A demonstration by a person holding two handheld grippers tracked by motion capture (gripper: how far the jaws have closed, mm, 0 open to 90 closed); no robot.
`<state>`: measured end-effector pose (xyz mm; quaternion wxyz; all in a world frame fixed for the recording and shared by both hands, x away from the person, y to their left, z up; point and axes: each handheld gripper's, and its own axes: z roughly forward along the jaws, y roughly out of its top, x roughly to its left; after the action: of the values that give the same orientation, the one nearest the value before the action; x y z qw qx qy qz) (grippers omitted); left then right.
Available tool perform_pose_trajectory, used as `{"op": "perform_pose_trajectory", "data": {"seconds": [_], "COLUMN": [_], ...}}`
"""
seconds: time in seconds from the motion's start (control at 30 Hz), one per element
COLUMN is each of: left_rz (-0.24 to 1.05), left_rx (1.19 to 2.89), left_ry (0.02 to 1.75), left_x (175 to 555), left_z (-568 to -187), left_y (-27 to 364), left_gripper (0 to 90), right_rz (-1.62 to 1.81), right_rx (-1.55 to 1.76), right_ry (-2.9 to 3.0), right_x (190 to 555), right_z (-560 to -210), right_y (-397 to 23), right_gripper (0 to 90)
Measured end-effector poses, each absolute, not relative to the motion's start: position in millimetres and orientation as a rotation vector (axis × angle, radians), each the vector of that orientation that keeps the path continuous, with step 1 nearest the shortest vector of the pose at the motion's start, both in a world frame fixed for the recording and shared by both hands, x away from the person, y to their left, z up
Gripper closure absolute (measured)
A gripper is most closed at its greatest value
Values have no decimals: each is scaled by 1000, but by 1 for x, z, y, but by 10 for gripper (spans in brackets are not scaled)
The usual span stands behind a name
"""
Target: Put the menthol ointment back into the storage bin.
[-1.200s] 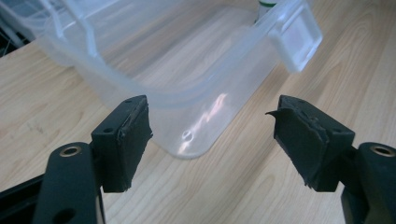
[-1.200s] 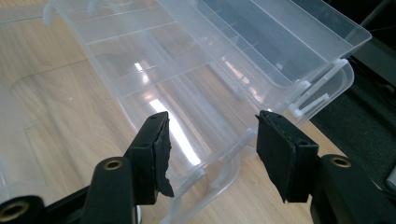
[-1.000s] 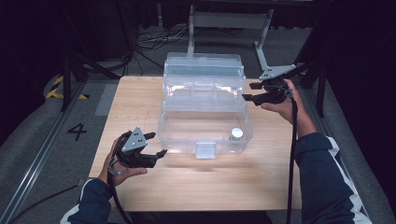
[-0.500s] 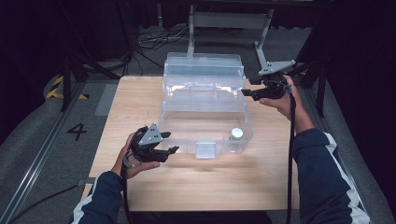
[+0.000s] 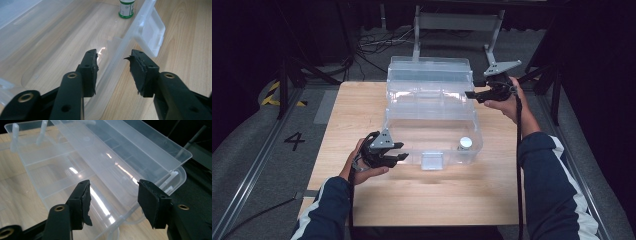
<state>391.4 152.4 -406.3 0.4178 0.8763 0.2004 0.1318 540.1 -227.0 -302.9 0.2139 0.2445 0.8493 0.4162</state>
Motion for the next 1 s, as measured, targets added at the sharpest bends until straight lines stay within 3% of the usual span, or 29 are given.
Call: {"op": "perform_pose_trajectory", "data": {"seconds": [0.43, 1.0], "left_rz": [346, 327], "left_rx": [2293, 2291], "left_ry": [490, 460], "left_x": [400, 403], "left_z": [-414, -415], "left_y": [144, 145], "left_gripper": [650, 675], "right_rz": [1143, 1093], "right_rx": [612, 557], "right_ry": [2416, 2470], "right_x": [555, 569], "right_z": [-305, -315], "right_y": [-204, -188], "right_gripper": [465, 631]}}
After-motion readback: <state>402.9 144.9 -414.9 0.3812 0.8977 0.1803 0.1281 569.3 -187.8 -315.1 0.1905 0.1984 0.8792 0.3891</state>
